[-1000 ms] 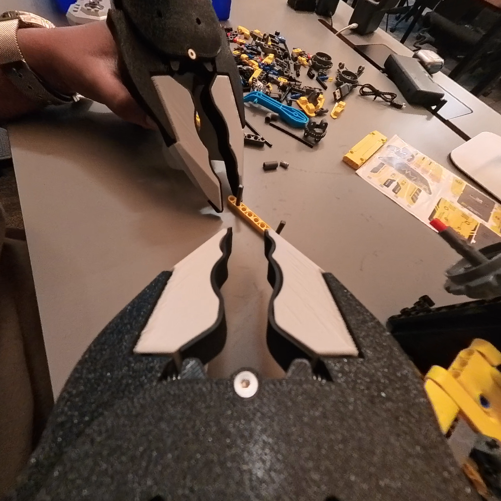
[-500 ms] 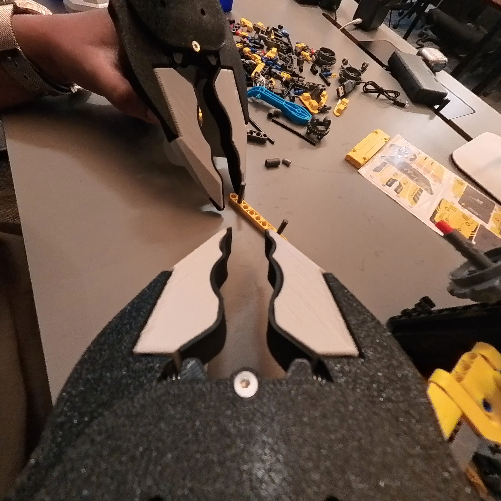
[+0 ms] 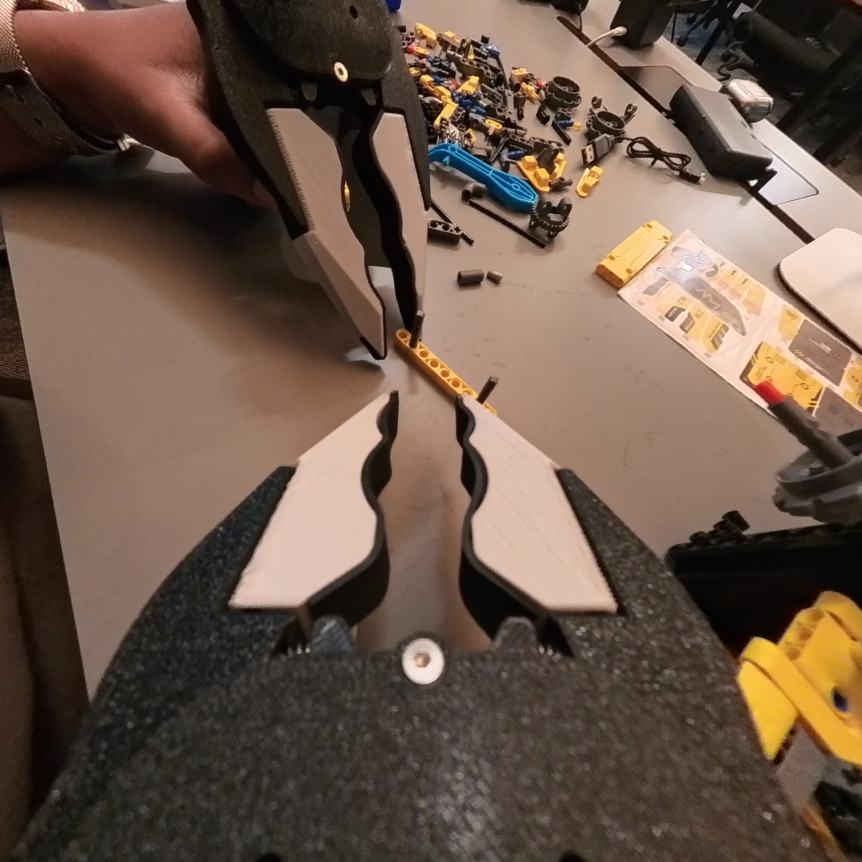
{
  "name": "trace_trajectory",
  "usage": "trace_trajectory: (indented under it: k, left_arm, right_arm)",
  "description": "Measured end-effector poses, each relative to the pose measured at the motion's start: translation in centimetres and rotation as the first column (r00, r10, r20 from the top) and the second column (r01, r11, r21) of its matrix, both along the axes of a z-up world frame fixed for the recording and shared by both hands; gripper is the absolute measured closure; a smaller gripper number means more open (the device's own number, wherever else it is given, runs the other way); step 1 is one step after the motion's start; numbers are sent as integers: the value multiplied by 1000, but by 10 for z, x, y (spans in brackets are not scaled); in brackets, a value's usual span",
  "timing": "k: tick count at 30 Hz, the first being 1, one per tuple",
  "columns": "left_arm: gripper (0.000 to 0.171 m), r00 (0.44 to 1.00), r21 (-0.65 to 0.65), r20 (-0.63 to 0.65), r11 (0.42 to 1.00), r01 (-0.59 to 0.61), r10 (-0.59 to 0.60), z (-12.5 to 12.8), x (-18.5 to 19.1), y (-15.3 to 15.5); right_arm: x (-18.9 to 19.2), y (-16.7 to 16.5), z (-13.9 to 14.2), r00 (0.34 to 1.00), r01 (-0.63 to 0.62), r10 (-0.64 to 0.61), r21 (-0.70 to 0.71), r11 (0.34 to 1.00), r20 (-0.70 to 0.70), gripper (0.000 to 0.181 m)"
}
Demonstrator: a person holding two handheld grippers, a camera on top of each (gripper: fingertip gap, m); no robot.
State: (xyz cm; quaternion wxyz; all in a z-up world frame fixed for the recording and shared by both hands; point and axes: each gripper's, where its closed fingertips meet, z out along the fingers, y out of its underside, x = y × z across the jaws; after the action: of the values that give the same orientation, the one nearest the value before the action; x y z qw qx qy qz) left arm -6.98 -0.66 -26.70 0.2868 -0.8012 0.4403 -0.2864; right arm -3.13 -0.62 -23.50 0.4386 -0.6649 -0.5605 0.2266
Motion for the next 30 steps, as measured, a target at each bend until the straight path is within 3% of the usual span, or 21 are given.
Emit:
trace_trajectory:
  k: [30]
  left_arm:
    - [150, 1000, -5, 1, 1000, 2, -2, 0, 0, 0]
  right_arm:
    - [-1, 0, -3, 1000, -1, 1, 5, 1000, 20, 157]
